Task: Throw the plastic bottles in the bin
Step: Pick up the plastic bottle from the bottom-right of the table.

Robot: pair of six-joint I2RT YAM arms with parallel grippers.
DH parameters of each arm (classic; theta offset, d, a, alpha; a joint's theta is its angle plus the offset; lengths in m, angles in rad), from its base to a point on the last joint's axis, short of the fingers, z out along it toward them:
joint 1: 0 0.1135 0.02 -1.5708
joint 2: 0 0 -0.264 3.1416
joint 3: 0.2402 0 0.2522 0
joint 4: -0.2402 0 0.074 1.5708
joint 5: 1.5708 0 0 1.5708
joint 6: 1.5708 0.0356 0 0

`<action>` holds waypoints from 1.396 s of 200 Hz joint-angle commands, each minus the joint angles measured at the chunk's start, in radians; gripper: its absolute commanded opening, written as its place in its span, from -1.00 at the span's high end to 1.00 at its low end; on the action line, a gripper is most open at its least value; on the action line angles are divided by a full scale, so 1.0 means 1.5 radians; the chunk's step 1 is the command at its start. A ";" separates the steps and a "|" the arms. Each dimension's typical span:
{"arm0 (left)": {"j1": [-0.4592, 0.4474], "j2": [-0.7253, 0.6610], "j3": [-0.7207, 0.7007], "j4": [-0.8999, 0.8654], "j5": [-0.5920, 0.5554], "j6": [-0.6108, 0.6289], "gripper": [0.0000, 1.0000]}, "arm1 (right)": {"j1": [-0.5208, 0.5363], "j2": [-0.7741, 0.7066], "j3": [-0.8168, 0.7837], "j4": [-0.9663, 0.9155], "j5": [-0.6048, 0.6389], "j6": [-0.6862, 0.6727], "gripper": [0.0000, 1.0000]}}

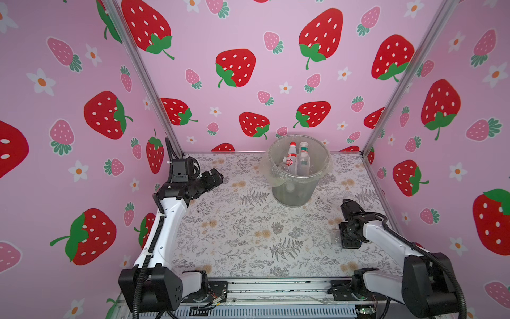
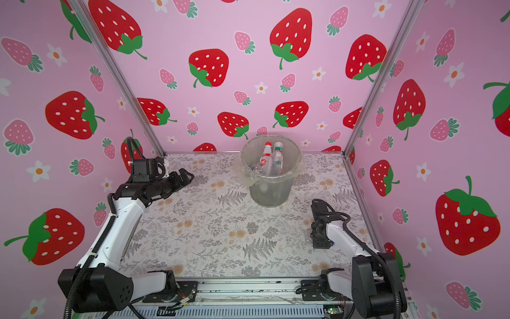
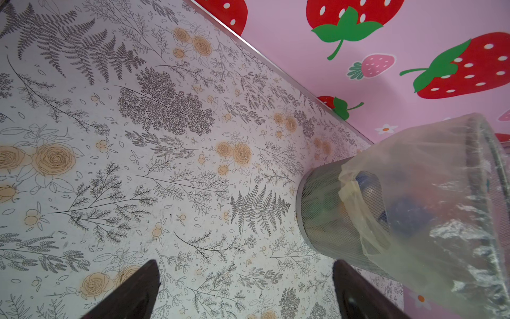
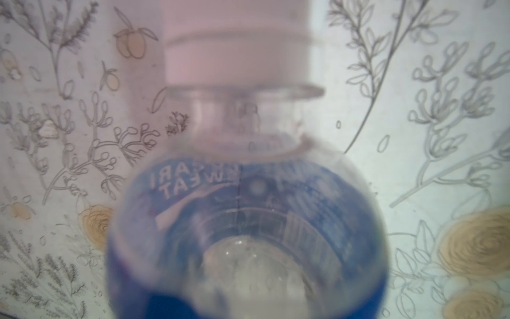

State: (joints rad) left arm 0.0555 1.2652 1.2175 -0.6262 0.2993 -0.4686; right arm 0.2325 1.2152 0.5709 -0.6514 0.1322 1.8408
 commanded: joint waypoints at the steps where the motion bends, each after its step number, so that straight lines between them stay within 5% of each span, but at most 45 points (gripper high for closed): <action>1: 0.006 -0.002 -0.004 0.001 0.006 -0.001 -0.98 | -0.003 -0.014 -0.006 0.004 0.026 -0.043 -0.21; 43: 0.007 -0.007 -0.007 0.004 0.006 -0.001 -0.98 | -0.003 -0.041 -0.034 0.055 0.039 -0.157 -0.20; 132: 0.007 0.001 -0.006 0.001 0.013 -0.001 -0.98 | -0.003 -0.049 -0.012 0.131 0.021 -0.571 -0.13; 178: 0.007 0.007 -0.004 0.000 0.012 0.003 -0.99 | -0.003 -0.141 0.002 0.200 -0.071 -0.775 -0.13; 231: 0.007 0.013 -0.004 0.004 0.022 0.005 -0.99 | -0.003 -0.302 0.008 0.235 -0.100 -0.908 -0.12; 279: 0.008 0.011 -0.008 0.012 0.025 0.005 -0.99 | -0.003 -0.317 0.100 0.190 -0.089 -0.969 -0.11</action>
State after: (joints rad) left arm 0.0620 1.2858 1.2160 -0.6250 0.3210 -0.4683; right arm 0.2310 0.7422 0.6353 -0.3435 0.0090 0.4870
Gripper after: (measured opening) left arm 0.993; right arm 0.556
